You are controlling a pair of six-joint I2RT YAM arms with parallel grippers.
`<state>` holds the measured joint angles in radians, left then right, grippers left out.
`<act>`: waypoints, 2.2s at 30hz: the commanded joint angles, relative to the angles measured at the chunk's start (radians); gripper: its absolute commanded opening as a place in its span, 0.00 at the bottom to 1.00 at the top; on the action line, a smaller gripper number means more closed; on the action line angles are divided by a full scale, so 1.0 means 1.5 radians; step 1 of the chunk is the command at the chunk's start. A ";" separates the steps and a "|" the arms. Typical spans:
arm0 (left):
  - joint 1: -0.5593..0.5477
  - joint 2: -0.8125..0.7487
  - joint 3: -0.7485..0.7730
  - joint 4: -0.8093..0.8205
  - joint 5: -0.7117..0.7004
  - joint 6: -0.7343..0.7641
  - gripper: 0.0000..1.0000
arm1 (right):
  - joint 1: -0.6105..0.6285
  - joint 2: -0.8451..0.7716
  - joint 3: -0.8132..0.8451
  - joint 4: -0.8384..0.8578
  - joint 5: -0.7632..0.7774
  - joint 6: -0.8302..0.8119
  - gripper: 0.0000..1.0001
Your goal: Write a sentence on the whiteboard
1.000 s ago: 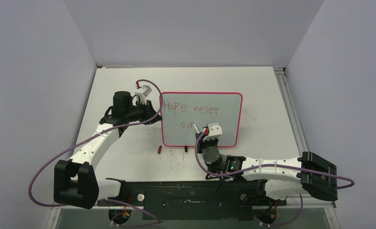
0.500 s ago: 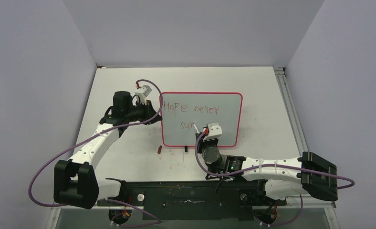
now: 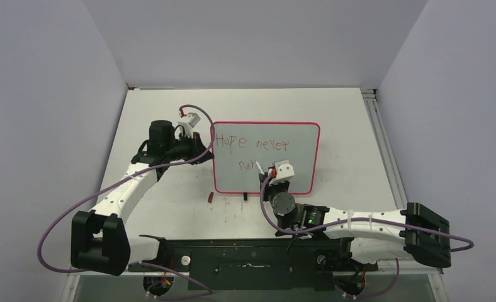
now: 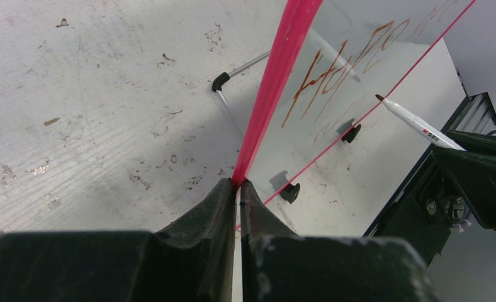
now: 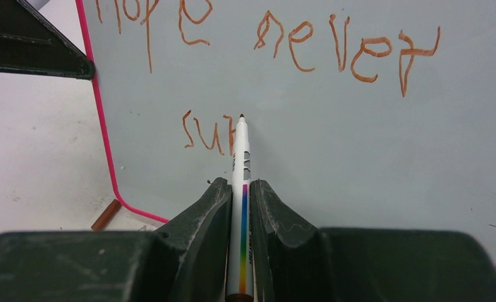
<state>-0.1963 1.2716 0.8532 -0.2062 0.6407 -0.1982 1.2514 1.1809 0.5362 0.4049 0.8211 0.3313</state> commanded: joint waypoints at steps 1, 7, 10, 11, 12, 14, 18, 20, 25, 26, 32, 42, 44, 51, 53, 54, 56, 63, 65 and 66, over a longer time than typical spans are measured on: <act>-0.005 -0.015 0.012 0.015 0.017 -0.004 0.04 | 0.006 -0.041 0.005 0.013 -0.001 -0.014 0.05; -0.005 -0.015 0.012 0.015 0.015 -0.005 0.04 | 0.010 -0.067 0.008 -0.012 -0.001 -0.013 0.05; -0.005 -0.015 0.012 0.014 0.014 -0.006 0.04 | 0.010 -0.080 0.011 -0.031 -0.006 -0.011 0.05; -0.005 -0.016 0.012 0.014 0.013 -0.006 0.04 | 0.010 -0.086 0.012 -0.039 -0.008 -0.009 0.05; -0.005 -0.016 0.011 0.015 0.013 -0.006 0.04 | 0.010 -0.092 0.011 -0.044 -0.014 -0.008 0.05; -0.005 -0.017 0.012 0.015 0.013 -0.006 0.04 | 0.007 -0.104 0.009 -0.052 -0.023 -0.008 0.05; -0.005 -0.017 0.012 0.015 0.011 -0.006 0.04 | -0.012 -0.118 0.002 -0.060 -0.054 -0.005 0.05; -0.005 -0.017 0.012 0.014 0.010 -0.007 0.04 | -0.020 -0.118 -0.006 -0.054 -0.063 -0.004 0.05; -0.005 -0.015 0.012 0.015 0.008 -0.007 0.04 | -0.026 -0.115 -0.020 -0.035 -0.070 -0.003 0.05; -0.005 -0.014 0.012 0.015 0.008 -0.007 0.04 | -0.027 -0.114 -0.022 -0.032 -0.069 -0.004 0.05; -0.005 -0.016 0.012 0.014 0.008 -0.008 0.04 | -0.027 -0.096 -0.023 -0.017 -0.061 -0.010 0.05; -0.004 -0.016 0.012 0.014 0.009 -0.008 0.04 | -0.033 -0.050 -0.017 0.014 -0.050 -0.009 0.05; -0.005 -0.016 0.012 0.015 0.008 -0.008 0.04 | -0.034 -0.043 -0.017 0.023 -0.050 -0.012 0.05; -0.005 -0.017 0.012 0.015 0.008 -0.008 0.04 | -0.041 -0.026 -0.015 0.032 -0.046 -0.010 0.05; -0.005 -0.017 0.012 0.014 0.008 -0.008 0.04 | -0.042 -0.022 -0.013 0.026 -0.044 -0.006 0.05; -0.005 -0.017 0.012 0.014 0.008 -0.008 0.04 | -0.043 -0.021 -0.012 0.023 -0.042 -0.003 0.05; -0.005 -0.018 0.012 0.015 0.008 -0.008 0.04 | -0.043 -0.021 -0.013 0.016 -0.040 0.002 0.05; -0.005 -0.017 0.012 0.014 0.008 -0.008 0.04 | -0.043 -0.039 -0.022 -0.015 -0.016 0.024 0.05; -0.005 -0.017 0.012 0.014 0.008 -0.008 0.04 | -0.043 -0.046 -0.025 -0.024 -0.011 0.028 0.05; -0.005 -0.018 0.012 0.014 0.008 -0.008 0.04 | -0.043 -0.049 -0.026 -0.029 -0.009 0.031 0.05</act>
<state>-0.1963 1.2697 0.8532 -0.2070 0.6353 -0.2020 1.1965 1.1381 0.5026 0.3874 0.7471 0.3523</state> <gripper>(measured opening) 0.046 0.152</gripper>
